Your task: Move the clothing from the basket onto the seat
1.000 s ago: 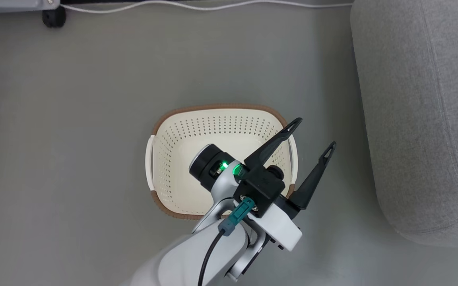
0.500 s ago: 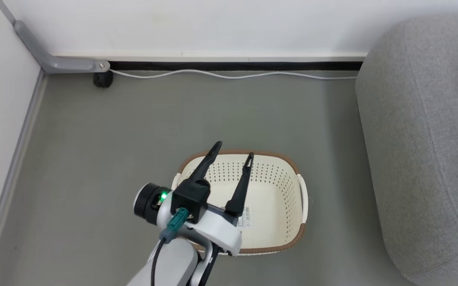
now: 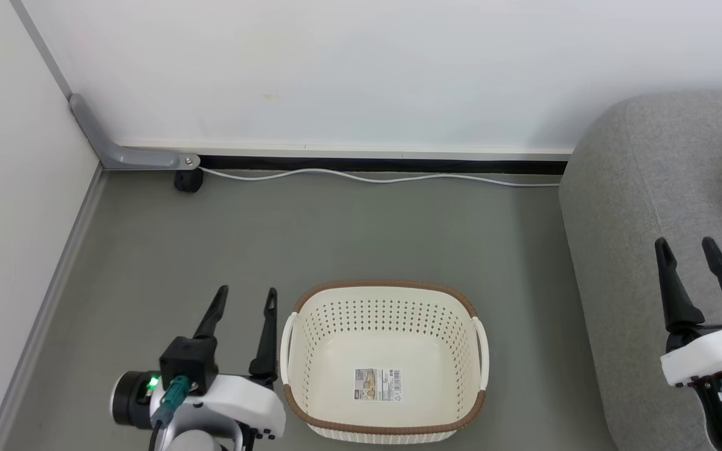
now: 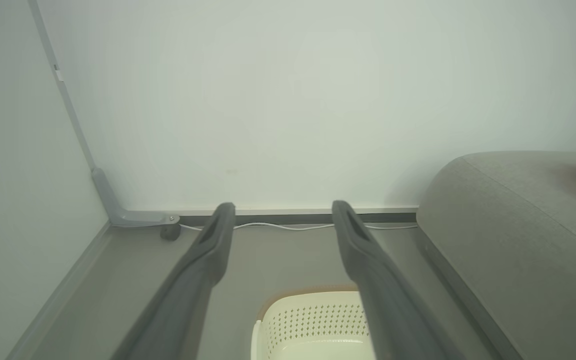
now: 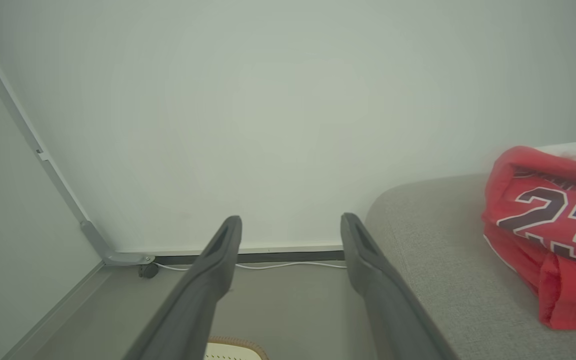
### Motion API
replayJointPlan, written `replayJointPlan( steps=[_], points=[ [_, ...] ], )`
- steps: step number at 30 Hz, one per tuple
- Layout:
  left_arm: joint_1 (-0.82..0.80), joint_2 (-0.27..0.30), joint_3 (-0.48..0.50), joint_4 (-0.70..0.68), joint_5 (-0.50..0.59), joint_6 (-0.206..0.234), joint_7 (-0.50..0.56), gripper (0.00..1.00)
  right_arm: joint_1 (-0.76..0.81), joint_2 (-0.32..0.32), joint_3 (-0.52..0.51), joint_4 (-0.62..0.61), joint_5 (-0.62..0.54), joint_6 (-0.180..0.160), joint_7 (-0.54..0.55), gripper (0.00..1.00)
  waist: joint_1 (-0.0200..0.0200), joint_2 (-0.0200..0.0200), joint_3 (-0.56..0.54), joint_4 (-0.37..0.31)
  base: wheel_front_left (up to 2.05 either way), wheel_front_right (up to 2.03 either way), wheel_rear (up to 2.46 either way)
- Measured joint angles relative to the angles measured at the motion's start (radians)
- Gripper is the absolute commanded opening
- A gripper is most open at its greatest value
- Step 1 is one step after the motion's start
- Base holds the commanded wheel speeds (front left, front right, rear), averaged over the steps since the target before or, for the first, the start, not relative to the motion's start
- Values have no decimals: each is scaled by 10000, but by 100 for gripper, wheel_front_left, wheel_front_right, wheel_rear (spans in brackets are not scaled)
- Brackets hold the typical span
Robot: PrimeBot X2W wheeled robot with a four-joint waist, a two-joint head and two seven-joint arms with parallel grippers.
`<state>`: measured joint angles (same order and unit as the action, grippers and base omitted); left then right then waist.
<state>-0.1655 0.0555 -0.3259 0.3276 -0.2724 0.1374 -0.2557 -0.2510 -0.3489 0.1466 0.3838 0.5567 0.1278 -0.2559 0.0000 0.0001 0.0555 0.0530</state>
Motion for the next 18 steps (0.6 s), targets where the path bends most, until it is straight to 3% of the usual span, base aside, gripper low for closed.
replayJointPlan(
  steps=[7, 18],
  points=[
    [875, -17, 1473, -48, 531, -48, 0, 100, 690, 410, -59, -309, -336, 0, 0, 100, 0, 0, -269, -31, 0, 0, 0],
    [2081, -75, 2426, -629, 623, -345, 0, 100, 1447, 986, -213, -886, -1231, 0, 2, 100, 0, 0, -628, -74, 0, 0, 0]
  ],
)
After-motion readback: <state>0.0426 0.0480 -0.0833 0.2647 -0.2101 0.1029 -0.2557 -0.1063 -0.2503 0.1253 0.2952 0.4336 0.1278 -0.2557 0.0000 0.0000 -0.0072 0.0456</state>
